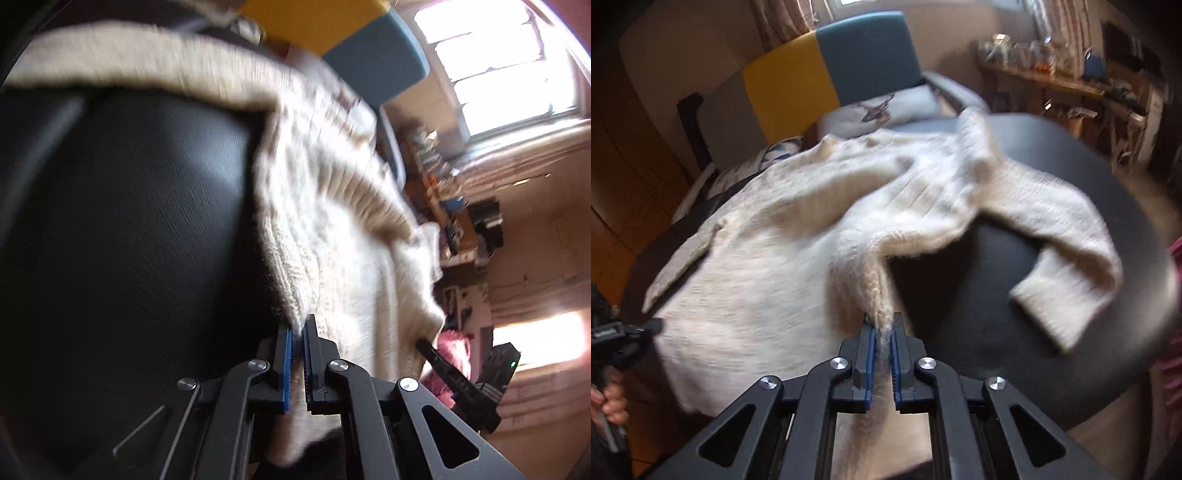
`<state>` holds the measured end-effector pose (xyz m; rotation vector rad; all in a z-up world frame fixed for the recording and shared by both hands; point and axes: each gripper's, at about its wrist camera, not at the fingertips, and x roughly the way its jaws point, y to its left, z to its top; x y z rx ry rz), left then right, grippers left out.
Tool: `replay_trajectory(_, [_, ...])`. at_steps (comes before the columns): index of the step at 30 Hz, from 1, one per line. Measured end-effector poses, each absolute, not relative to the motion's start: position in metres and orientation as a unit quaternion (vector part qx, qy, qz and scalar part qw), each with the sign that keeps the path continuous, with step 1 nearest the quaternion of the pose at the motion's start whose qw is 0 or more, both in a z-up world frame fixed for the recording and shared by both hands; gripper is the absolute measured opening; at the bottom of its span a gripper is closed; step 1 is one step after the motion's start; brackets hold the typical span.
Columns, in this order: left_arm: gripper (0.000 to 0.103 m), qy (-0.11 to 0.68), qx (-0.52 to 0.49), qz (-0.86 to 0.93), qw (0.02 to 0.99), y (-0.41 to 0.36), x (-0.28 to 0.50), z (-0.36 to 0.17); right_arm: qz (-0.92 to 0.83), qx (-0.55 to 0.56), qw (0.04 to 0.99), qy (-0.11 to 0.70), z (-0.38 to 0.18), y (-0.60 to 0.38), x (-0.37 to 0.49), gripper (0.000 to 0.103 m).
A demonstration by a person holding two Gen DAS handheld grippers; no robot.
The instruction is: Fold clothes
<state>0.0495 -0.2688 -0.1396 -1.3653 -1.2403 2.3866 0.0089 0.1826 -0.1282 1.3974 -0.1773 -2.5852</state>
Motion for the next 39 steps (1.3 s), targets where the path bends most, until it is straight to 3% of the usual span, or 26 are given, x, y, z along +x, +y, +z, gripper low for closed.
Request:
replay_trajectory(7, [0.005, -0.403, -0.46, 0.791, 0.015, -0.316, 0.07, -0.147, -0.841, 0.531, 0.047, -0.091, -0.181, 0.213, 0.001, 0.01])
replay_trajectory(11, [0.007, -0.422, -0.478, 0.771, 0.018, -0.319, 0.08, -0.165, -0.856, 0.497, 0.051, -0.132, -0.165, 0.221, 0.005, 0.025])
replay_trajectory(15, [0.008, -0.42, -0.447, 0.789, -0.007, -0.342, 0.088, -0.147, -0.875, 0.463, 0.084, -0.113, -0.137, 0.201, -0.004, 0.026])
replay_trajectory(21, [0.01, -0.43, -0.394, 0.791, -0.184, -0.452, 0.115, -0.124, -0.858, 0.472, 0.195, -0.049, -0.132, 0.104, -0.028, 0.026])
replay_trajectory(23, [0.024, -0.435, -0.376, 0.781, -0.245, -0.498, 0.129, -0.121, -0.844, 0.481, 0.234, -0.029, -0.138, 0.069, -0.034, 0.025])
replay_trajectory(34, [0.04, -0.487, -0.389, 0.73, -0.279, -0.597, 0.119, -0.159, -0.803, 0.511, 0.306, 0.01, -0.15, -0.037, -0.067, 0.025])
replay_trajectory(39, [0.055, -0.451, -0.427, 0.732, -0.279, -0.6, 0.082, -0.178, -0.812, 0.501, 0.298, -0.003, -0.137, -0.054, -0.102, 0.025])
